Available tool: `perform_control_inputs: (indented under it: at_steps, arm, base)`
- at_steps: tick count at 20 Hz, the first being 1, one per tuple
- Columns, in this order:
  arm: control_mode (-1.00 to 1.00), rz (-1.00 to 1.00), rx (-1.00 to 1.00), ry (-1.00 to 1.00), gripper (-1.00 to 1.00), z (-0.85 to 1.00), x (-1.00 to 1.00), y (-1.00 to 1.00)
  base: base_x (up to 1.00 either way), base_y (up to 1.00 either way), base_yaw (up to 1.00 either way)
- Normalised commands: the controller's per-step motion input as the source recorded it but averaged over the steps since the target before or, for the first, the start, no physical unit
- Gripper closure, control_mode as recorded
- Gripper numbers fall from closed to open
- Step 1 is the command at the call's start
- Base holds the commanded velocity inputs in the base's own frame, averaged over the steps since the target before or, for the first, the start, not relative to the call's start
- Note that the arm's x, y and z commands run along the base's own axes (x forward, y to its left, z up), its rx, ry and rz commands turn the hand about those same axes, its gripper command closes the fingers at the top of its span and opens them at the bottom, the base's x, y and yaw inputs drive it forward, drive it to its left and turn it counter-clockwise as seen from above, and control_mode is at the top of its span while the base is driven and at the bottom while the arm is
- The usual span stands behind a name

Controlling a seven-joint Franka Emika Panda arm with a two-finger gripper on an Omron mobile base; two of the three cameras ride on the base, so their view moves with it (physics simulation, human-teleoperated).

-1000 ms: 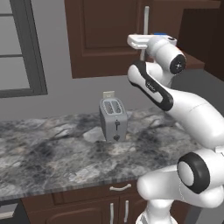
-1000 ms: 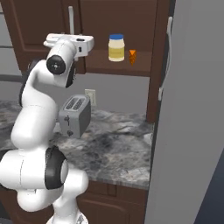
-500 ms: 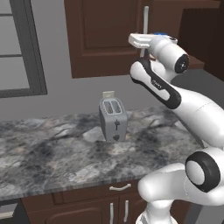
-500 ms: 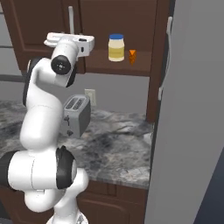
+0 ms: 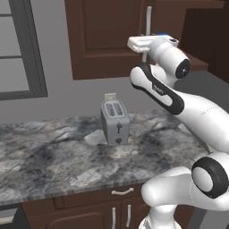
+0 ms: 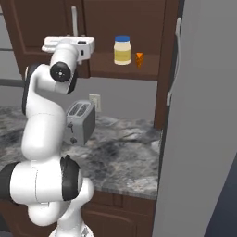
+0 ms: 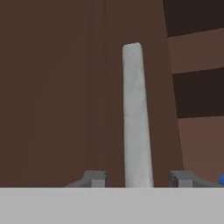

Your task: The dining table condiment station is running low on mayonnaise. Refill the condiment station by opening the cabinet and taking the mayonnaise from the cabinet and placing it on the dining table.

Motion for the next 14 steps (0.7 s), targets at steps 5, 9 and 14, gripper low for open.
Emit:
perform_control_inputs:
  at_steps: [5, 9, 14]
  arm:
    - [-1.00, 0.01, -0.10, 0.00, 1.00, 0.03, -0.36, 0.79]
    - [-1.00, 0.03, -0.04, 0.00, 1.00, 0.08, -0.89, 0.68]
    - [-1.00, 0.01, -0.03, 0.00, 1.00, 0.11, -1.00, 0.86]
  base:
    - [0.00, 0.00, 0.00]
    - [0.00, 0.00, 0.00]
    - [0.00, 0.00, 0.00]
